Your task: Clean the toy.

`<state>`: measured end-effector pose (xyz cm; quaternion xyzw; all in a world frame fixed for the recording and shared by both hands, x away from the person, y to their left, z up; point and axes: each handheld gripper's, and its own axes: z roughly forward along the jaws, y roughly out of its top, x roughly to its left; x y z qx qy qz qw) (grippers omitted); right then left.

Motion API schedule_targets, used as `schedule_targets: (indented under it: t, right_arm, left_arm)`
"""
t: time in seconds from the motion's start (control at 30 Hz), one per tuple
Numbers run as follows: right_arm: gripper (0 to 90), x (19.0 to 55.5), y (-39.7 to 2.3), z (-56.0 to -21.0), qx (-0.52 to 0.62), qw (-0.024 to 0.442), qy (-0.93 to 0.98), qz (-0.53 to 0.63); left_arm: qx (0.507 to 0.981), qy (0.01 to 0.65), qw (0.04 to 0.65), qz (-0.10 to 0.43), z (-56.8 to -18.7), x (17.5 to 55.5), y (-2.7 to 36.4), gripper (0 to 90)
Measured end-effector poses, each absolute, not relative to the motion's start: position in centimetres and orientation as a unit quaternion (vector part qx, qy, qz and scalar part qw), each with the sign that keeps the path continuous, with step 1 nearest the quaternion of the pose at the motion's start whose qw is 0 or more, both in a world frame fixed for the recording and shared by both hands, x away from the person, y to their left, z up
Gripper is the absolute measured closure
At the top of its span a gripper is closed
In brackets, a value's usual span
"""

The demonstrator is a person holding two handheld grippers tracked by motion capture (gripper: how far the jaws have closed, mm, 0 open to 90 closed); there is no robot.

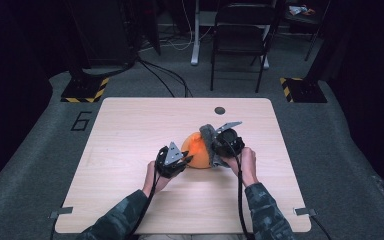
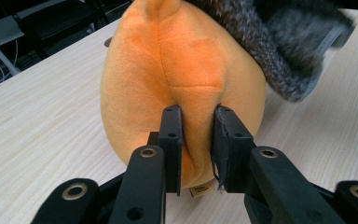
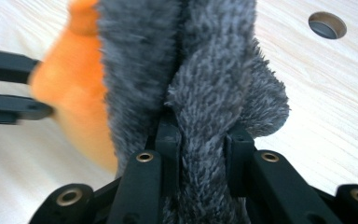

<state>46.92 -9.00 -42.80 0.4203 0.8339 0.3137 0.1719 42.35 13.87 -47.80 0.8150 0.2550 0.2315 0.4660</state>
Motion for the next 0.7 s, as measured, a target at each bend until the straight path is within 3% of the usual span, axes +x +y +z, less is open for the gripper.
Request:
schedule_targets:
  t: [0.33,0.5,0.53,0.6,0.7]
  right_arm:
    - [73.1,47.6,-9.9,-44.2,0.439,0.157,0.829,0.309]
    - [73.1,47.7,-10.2,-44.3,0.441,0.153,0.83,0.305]
    - [73.1,47.7,-10.2,-44.3,0.441,0.153,0.83,0.306]
    - [73.1,47.7,-10.1,-44.3,0.44,0.154,0.831,0.303]
    - [73.1,47.6,-10.0,-44.2,0.441,0.159,0.83,0.301]
  left_arm:
    - [0.807,0.284,0.463,0.232,-47.3,43.0,15.2,54.9]
    - [0.809,0.312,0.457,0.197,-47.9,43.7,15.6,48.3]
    - [0.806,0.317,0.462,0.189,-48.1,43.8,15.5,51.0]
    - [0.808,0.316,0.464,0.179,-48.2,43.7,15.4,71.7]
    - [0.806,0.307,0.466,0.197,-48.3,43.5,15.0,78.5]
